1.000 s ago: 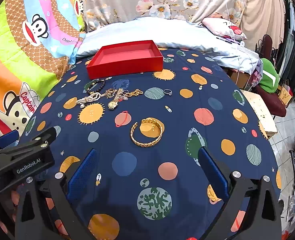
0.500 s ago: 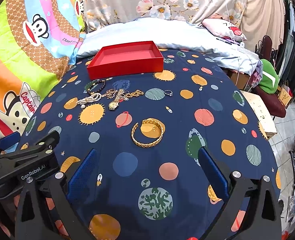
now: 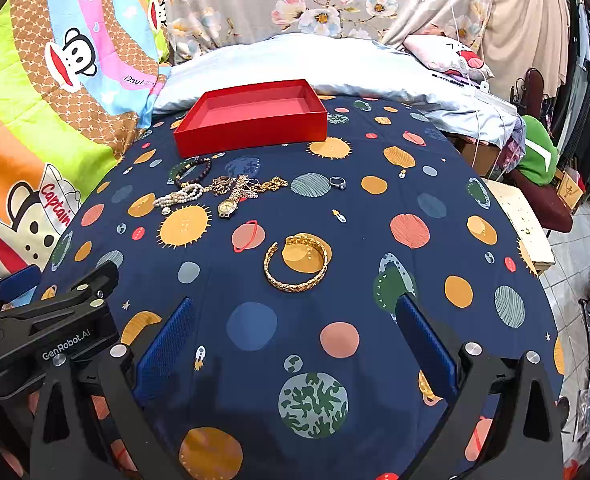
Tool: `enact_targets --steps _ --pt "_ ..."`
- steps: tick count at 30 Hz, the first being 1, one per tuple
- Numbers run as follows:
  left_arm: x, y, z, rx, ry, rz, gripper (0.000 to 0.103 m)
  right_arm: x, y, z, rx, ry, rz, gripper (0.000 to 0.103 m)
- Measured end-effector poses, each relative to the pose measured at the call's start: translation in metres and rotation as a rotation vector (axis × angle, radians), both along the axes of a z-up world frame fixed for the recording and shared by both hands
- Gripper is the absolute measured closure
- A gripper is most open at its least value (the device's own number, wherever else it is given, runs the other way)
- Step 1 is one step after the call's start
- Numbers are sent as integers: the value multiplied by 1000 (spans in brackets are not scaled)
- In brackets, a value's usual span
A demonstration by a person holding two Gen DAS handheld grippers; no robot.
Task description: Organize jewelry
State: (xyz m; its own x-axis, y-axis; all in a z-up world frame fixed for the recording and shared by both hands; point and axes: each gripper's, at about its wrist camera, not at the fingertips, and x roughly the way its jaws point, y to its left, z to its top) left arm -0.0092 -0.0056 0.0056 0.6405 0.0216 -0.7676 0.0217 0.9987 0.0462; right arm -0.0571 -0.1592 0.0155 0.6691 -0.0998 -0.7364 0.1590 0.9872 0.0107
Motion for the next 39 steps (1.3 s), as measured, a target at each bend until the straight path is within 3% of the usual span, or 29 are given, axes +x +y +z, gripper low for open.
enact_targets --steps 39 --pt "0 7 -7 -2 7 8 5 0 1 -3 4 4 1 5"
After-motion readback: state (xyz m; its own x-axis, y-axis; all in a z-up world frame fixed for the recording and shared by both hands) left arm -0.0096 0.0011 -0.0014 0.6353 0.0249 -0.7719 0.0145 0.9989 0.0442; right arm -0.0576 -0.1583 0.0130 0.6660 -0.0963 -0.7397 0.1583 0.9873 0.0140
